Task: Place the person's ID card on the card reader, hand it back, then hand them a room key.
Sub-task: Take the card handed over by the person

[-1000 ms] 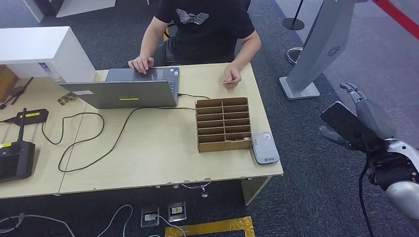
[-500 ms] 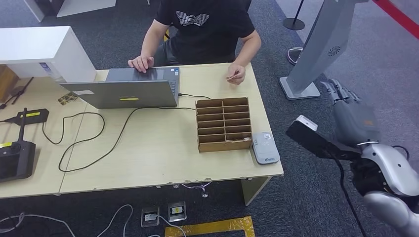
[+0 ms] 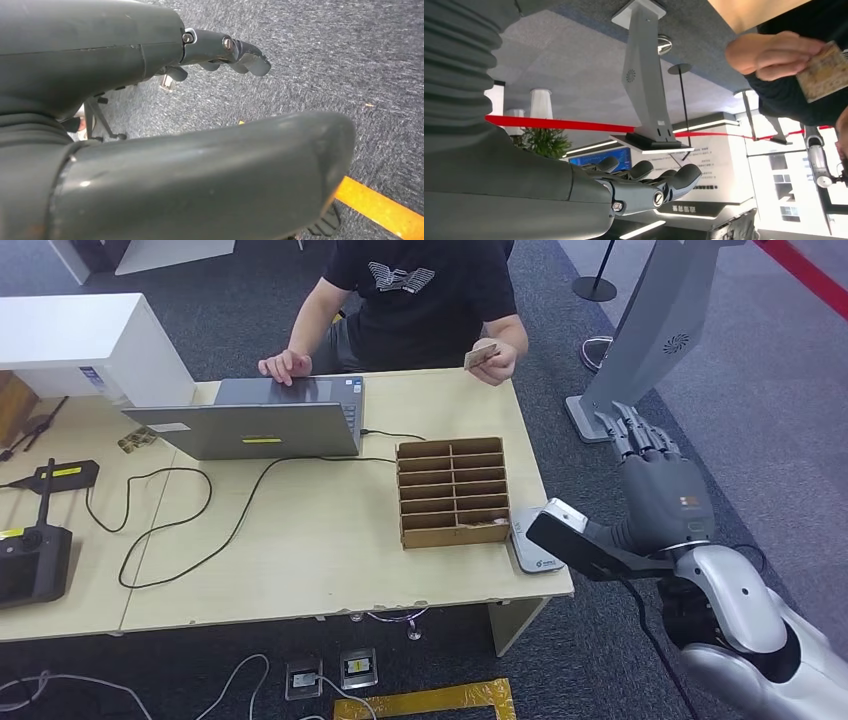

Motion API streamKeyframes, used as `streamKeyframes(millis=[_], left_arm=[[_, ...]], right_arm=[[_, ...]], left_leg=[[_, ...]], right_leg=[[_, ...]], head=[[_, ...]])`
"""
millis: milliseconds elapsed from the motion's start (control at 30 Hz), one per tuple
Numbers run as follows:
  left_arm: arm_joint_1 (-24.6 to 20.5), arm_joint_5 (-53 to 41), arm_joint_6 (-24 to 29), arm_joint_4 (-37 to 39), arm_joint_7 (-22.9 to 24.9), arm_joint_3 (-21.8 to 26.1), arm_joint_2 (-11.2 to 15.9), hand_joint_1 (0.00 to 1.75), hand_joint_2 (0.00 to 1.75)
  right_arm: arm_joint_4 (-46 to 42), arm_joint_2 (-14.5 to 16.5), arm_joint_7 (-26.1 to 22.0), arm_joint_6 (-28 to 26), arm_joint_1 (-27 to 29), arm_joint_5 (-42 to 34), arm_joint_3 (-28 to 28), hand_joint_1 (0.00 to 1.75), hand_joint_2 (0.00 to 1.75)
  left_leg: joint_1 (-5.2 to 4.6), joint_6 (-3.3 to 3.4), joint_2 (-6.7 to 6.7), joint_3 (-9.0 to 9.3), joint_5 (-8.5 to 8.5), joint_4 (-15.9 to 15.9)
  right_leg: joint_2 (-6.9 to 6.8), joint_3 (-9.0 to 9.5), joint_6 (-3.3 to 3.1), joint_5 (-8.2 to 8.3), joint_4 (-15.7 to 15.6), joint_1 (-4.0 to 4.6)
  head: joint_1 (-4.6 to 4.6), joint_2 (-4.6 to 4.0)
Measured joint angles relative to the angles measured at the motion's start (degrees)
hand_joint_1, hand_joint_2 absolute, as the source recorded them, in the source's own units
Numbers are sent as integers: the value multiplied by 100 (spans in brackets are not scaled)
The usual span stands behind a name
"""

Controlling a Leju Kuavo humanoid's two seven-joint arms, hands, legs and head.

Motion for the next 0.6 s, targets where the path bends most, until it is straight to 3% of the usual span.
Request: streamKeyframes(millis=[600], left_arm=[[-11,-2,-27,0,-90,-207,34,0,0]], right_arm=[[109,275,2,-56,-247,-20,534,0,175]], left_leg=[[0,0,0,0,0,0]], right_leg=[[2,0,0,0,1,0]], head=[[-1,0]])
